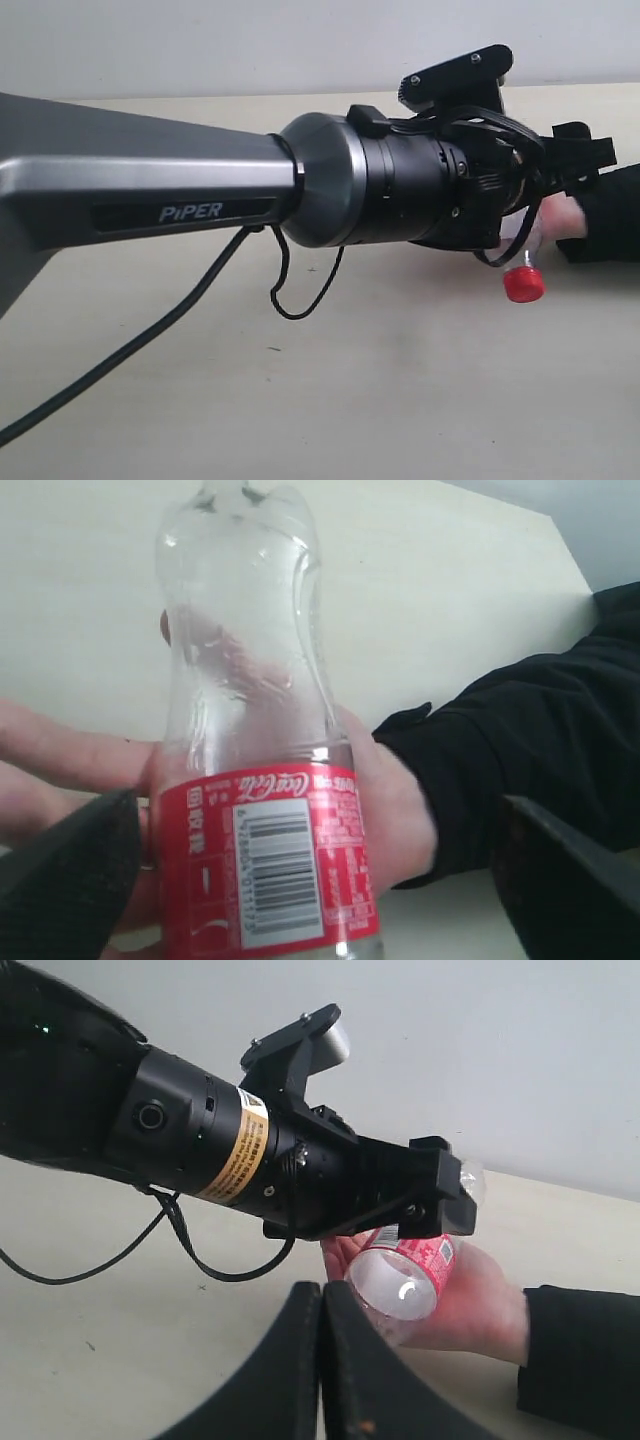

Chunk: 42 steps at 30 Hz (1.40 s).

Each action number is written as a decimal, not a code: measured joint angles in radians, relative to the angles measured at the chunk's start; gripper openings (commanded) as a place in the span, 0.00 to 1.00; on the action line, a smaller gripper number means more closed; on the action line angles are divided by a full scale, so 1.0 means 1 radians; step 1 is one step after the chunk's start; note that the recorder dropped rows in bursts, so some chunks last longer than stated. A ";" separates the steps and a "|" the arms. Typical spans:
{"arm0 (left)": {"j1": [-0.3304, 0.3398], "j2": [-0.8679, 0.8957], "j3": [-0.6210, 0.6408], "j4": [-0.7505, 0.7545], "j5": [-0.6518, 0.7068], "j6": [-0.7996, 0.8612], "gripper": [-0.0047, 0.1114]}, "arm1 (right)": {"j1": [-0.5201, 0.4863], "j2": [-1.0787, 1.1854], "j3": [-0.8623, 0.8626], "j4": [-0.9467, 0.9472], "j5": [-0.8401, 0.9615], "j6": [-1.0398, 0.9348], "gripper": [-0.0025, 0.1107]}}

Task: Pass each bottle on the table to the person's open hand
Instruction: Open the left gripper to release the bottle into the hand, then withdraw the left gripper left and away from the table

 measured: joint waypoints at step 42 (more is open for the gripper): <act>0.002 -1.014 0.945 0.004 0.269 0.352 0.04 | 0.000 0.000 0.000 0.002 -0.002 0.000 0.02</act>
